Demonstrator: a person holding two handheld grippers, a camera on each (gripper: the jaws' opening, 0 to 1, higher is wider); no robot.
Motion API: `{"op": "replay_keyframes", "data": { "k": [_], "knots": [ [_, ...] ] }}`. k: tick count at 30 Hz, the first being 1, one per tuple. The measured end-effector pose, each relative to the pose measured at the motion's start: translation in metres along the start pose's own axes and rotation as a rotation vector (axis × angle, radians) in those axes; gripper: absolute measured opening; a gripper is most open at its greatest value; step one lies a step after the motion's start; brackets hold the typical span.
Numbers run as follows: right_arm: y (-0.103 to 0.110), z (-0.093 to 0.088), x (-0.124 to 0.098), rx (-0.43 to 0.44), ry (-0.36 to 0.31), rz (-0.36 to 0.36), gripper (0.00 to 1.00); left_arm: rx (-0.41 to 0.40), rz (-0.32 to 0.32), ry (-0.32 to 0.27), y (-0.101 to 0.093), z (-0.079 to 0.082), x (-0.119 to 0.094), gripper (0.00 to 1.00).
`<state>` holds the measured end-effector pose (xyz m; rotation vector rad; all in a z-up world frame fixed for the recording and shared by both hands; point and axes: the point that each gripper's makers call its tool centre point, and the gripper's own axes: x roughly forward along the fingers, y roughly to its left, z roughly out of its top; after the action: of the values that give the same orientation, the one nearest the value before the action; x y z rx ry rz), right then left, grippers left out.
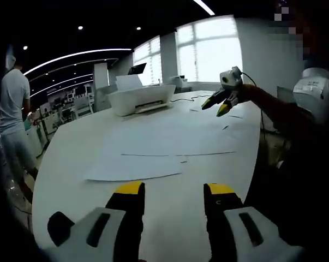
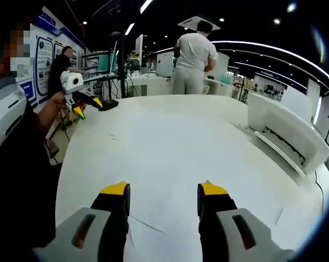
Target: Organize the stack of printing papers by aligning and flattening the scattered papers on the table
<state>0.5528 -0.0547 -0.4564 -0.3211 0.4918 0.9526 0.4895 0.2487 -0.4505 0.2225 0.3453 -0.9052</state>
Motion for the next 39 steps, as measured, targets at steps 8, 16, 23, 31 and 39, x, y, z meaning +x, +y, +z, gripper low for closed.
{"op": "replay_keyframes", "data": {
  "k": [8, 16, 23, 31, 39],
  "knots": [
    [0.0, -0.004, 0.01, 0.017, -0.004, 0.006, 0.51, -0.001, 0.001, 0.003, 0.0, -0.001, 0.0, 0.48],
    [-0.003, -0.009, 0.022, 0.032, 0.001, 0.006, 0.56, 0.003, 0.001, 0.004, 0.0, 0.001, 0.0, 0.48],
    [-0.005, -0.015, 0.032, 0.046, 0.006, 0.009, 0.63, 0.004, 0.003, 0.005, 0.0, 0.001, -0.001, 0.48],
    [-0.005, -0.014, 0.043, 0.059, -0.026, 0.011, 0.73, 0.0, 0.006, 0.01, 0.003, -0.001, -0.001, 0.48],
    [-0.004, -0.012, 0.052, 0.066, -0.061, 0.01, 0.83, 0.0, 0.007, 0.008, 0.002, 0.0, -0.002, 0.48]
  ]
}}
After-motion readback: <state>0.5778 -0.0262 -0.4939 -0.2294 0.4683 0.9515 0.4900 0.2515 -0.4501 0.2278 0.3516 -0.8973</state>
